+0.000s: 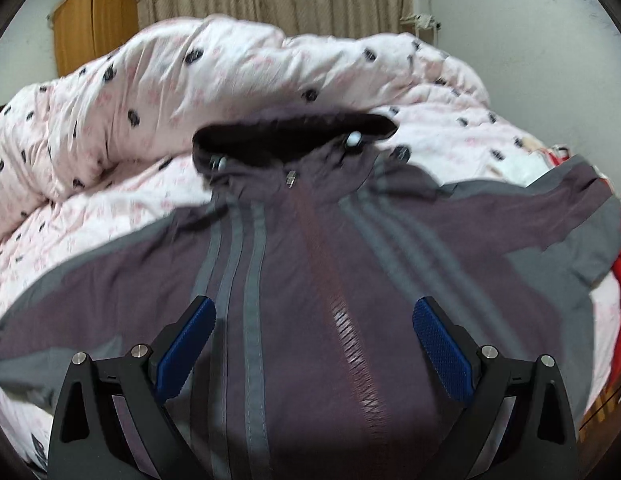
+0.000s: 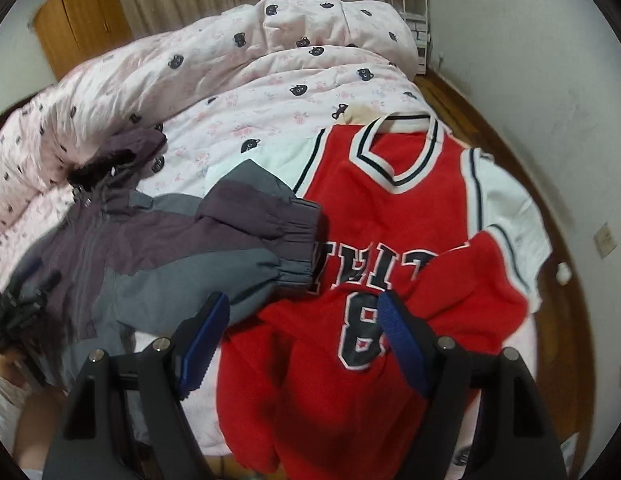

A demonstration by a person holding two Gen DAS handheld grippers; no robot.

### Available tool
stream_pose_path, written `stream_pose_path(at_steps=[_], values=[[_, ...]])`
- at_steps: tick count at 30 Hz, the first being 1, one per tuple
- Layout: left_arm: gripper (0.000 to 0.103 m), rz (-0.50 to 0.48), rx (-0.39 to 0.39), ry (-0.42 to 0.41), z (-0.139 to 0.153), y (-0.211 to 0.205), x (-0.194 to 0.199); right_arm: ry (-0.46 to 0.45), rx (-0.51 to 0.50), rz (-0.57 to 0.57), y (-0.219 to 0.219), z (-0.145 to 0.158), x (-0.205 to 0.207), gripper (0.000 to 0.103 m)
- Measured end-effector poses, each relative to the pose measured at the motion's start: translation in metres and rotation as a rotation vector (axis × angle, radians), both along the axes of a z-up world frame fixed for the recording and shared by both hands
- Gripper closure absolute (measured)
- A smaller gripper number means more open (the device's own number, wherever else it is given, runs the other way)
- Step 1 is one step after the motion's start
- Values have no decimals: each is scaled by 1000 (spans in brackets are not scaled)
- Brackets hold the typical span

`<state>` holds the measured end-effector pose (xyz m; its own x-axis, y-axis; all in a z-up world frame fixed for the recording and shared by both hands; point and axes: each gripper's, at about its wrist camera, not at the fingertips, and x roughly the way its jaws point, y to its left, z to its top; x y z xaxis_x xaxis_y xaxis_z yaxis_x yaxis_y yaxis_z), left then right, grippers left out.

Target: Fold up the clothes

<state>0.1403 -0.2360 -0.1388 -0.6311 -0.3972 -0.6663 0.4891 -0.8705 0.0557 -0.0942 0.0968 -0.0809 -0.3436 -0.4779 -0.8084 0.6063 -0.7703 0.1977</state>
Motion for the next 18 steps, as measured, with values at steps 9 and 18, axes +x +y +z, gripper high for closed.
stream_pose_path(at_steps=[9,18], values=[[5,14,5,15,-9,-3,2,-149,-115,38,-17,-27,-38,42],[5,7,6,18,-9,-4,2,-186,-107,92,-10,-24,-32,84]])
